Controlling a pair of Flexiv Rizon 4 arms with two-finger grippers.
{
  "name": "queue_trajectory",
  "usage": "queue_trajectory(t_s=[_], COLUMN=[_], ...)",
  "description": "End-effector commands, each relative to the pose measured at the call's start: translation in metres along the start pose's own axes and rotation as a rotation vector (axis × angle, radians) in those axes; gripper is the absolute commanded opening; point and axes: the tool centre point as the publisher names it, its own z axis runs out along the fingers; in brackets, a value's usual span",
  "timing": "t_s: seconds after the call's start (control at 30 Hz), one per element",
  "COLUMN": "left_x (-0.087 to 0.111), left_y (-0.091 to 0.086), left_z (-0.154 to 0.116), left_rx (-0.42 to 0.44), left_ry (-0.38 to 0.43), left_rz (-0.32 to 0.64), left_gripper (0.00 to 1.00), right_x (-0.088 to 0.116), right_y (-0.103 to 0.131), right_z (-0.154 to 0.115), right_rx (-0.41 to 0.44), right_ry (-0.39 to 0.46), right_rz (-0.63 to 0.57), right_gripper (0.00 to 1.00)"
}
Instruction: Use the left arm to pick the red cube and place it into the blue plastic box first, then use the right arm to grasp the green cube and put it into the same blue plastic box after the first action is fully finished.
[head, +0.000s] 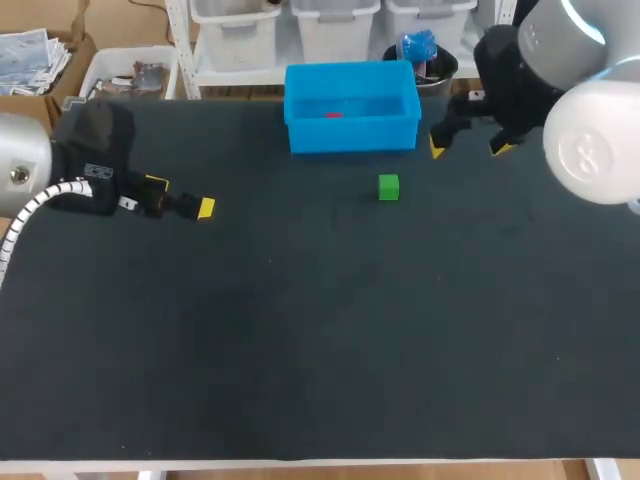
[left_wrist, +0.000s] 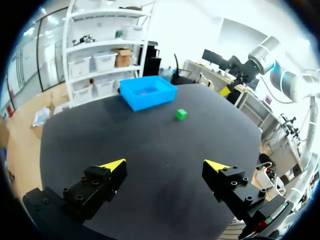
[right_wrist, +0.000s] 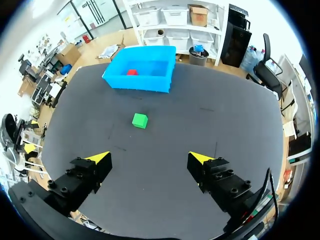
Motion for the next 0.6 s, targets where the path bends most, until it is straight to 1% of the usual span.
queue_trajectory(t_s=[0.03,0.37,0.43,0.5,0.6], left_x=[0.001,0.001,0.001,0.001,0.001], left_y=[0.001,0.001,0.001,0.001,0.001], left_z=[0.0,0.0,0.0,0.0,0.0], left_rx=[0.005,0.005,0.005,0.005,0.005], left_ry=[-0.006,-0.006,-0.006,-0.006,-0.006], left_rz=[0.001,0.001,0.001,0.001,0.001], left_gripper=[1.0,1.0,1.0,1.0,1.0], right_x=[0.003,0.003,-0.001,-0.004,-0.01], right_y=[0.001,0.001,0.004,0.01,0.02], right_z=[-0.002,-0.002,0.001,0.005,0.013], right_rx=[0.005,0.005,0.011,0.036,0.055], right_ry=[-0.005,-0.005,-0.005,0.02,0.031], right_rz=[0.001,0.001,0.036,0.067,0.093], right_gripper=[1.0,1.0,1.0,1.0,1.0])
